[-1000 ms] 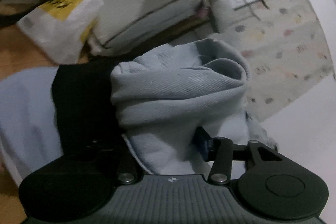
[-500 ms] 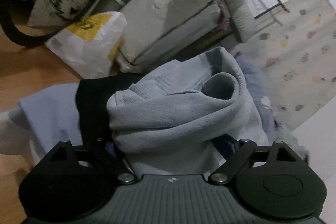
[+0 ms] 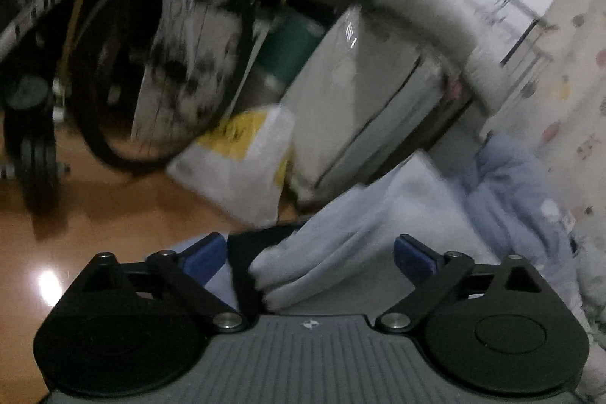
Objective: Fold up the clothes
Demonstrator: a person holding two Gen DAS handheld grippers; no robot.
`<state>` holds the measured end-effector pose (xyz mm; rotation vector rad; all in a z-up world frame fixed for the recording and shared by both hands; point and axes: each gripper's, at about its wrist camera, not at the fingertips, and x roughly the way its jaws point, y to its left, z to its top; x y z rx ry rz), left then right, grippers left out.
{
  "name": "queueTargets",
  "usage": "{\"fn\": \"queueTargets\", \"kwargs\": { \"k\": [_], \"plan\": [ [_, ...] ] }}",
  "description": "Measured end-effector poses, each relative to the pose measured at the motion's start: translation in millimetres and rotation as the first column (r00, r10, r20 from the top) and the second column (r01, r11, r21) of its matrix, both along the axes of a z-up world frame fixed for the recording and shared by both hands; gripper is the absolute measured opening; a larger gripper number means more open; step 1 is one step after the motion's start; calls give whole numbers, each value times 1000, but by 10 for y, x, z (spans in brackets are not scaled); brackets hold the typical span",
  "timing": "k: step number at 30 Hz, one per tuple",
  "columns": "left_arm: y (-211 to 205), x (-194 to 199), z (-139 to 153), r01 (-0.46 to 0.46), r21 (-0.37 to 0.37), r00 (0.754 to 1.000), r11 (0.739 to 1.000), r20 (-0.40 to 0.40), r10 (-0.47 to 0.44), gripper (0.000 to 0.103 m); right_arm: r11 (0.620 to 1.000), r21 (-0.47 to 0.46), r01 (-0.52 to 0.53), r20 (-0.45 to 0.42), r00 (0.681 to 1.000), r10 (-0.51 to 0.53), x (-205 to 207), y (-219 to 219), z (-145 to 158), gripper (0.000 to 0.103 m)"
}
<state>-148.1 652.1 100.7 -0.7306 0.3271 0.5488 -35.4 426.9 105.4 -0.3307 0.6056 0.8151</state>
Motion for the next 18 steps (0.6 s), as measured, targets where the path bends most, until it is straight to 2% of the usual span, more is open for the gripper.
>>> {"fn": "queueTargets", "kwargs": {
  "k": [6,10,14,18],
  "plan": [
    [-399,-110,602,-45,148,997,988,75,34,103,974,182,135,33,989,-144,103,-1033,442,103],
    [-952,-62,1053,24,262,990,965,128,-59,103,948,227,225,73,966,-246,118,-1719,696,103],
    [-1706,58,1458,138,365,963,921,167,-211,103,917,241,317,99,932,-348,83,-2357,866,103],
    [-2506,253,1740,272,449,910,851,168,-380,103,875,266,405,99,891,-442,-6,-2940,981,103]
  ]
}}
